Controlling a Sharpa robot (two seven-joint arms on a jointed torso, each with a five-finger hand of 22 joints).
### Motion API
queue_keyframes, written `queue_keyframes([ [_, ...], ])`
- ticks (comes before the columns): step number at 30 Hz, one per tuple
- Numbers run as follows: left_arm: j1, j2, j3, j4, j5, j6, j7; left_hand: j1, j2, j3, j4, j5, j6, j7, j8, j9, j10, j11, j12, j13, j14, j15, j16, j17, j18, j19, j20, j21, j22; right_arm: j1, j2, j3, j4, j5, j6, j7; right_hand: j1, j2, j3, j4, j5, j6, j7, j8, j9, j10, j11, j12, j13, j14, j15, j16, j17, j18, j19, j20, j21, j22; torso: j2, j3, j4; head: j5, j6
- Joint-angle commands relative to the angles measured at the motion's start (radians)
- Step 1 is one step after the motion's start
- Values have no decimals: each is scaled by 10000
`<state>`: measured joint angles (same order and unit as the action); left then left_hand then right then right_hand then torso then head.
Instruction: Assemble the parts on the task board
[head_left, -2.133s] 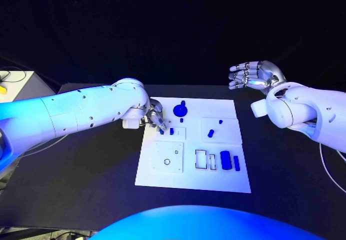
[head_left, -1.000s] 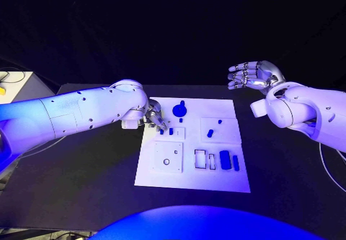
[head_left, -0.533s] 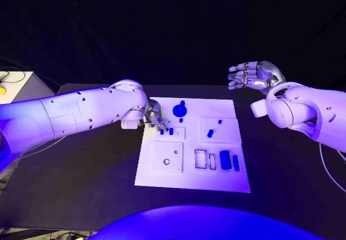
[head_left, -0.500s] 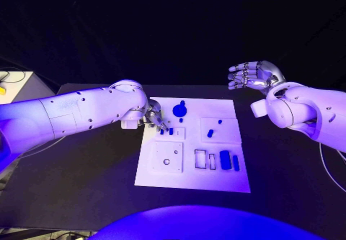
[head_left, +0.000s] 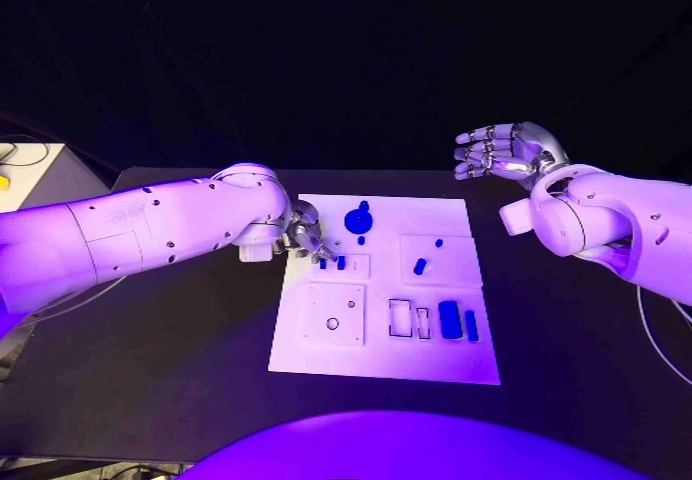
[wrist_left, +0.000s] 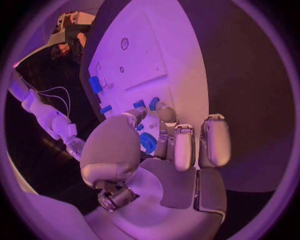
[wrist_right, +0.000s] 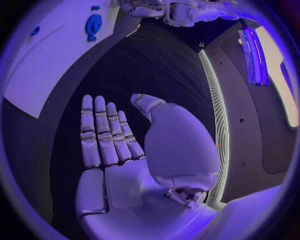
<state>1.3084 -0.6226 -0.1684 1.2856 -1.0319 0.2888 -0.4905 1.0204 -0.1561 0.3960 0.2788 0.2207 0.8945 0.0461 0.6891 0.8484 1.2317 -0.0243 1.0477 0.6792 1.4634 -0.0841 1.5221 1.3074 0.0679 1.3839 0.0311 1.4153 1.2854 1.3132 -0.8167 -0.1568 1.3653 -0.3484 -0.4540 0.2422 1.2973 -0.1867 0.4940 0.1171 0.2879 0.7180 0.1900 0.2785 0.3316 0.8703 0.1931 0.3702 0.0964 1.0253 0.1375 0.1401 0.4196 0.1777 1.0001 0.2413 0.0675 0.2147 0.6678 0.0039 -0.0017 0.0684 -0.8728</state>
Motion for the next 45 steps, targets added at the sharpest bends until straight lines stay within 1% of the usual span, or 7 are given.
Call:
queue_keyframes([
  [1,-53,-118,82,88,605,-485,95,80,-2,-1,51,29,-106,22,-42,-12,-100,27,-78,-108,820,64,-53,1852,7,-89,21,-70,-97,-22,9,4,12,-15,131,47,-36,36,-7,-54,-34,71,724,-42,-10,10,26,68,-13,15,38,-56,-14,47,-18,39,-21,-16,-2,-8,3,-16,2],
  [15,-62,-736,794,813,632,-1535,1067,532,163,-80,74,50,-554,214,-134,11,-897,204,-741,-1139,553,220,-566,1170,218,-754,165,-696,-1052,-69,4,4,-42,3,156,51,-36,36,-7,-54,-34,71,724,-42,-10,10,26,68,-13,15,38,-56,-14,47,-18,39,-21,-16,-4,-17,11,-15,2],
  [20,-62,-919,945,1165,896,-2925,2309,1698,57,34,-51,70,-1499,713,-571,-336,-2038,652,-1223,-1486,-540,616,-2151,-710,751,-2707,478,-2703,-3743,-81,-6,4,-50,6,155,56,-36,36,-7,-54,-34,71,724,-42,-10,10,26,68,-13,15,38,-56,-14,47,-18,39,-21,-16,-5,6,22,-54,2],
  [21,-63,-922,961,1223,959,-3454,2847,2385,37,265,-212,85,-1878,864,-761,-619,-2695,829,-1483,-1675,-1509,804,-3311,-2005,1092,-4035,670,-4186,-5531,-83,-7,4,-55,6,152,61,-36,36,-7,-54,-34,71,724,-42,-10,10,26,68,-13,15,38,-56,-14,47,-18,39,-21,-16,-3,7,26,-67,2],
  [24,-119,-890,936,1290,910,-4561,3715,3250,-134,811,-640,92,-1960,1096,-944,-1054,-3341,1043,-1785,-1953,-2698,995,-4577,-3409,1123,-4402,836,-4826,-5992,-85,-3,4,-71,8,172,77,-49,54,-9,-47,-32,78,724,-44,-12,14,27,77,-30,21,38,-62,-24,48,-16,41,-17,-39,-7,4,30,-85,2],
  [33,-913,-729,821,1245,157,-7633,6271,4072,-724,2609,-2264,-24,-1404,1288,-2223,-3078,-3582,1236,-3377,-3615,-2957,1118,-4549,-4039,1144,-4492,867,-4179,-5407,-87,5,5,-202,24,313,170,-14,66,6,-81,-27,110,680,-33,-8,51,-2,105,-54,45,24,-65,-38,55,-1,36,-6,-76,-15,-17,45,-201,46],
  [45,-1162,74,186,388,-2481,-6817,6350,3885,-818,2363,-2842,-114,-1463,1116,-3045,-4217,-4199,1464,-5462,-5386,-4048,1291,-4954,-5651,1164,-5270,1119,-3816,-4919,-95,111,5,-300,49,395,181,-4,79,15,-92,-18,129,668,-27,-7,68,-14,118,-70,57,15,-68,-47,58,9,32,-1,-98,-1,-1,11,-212,166],
])
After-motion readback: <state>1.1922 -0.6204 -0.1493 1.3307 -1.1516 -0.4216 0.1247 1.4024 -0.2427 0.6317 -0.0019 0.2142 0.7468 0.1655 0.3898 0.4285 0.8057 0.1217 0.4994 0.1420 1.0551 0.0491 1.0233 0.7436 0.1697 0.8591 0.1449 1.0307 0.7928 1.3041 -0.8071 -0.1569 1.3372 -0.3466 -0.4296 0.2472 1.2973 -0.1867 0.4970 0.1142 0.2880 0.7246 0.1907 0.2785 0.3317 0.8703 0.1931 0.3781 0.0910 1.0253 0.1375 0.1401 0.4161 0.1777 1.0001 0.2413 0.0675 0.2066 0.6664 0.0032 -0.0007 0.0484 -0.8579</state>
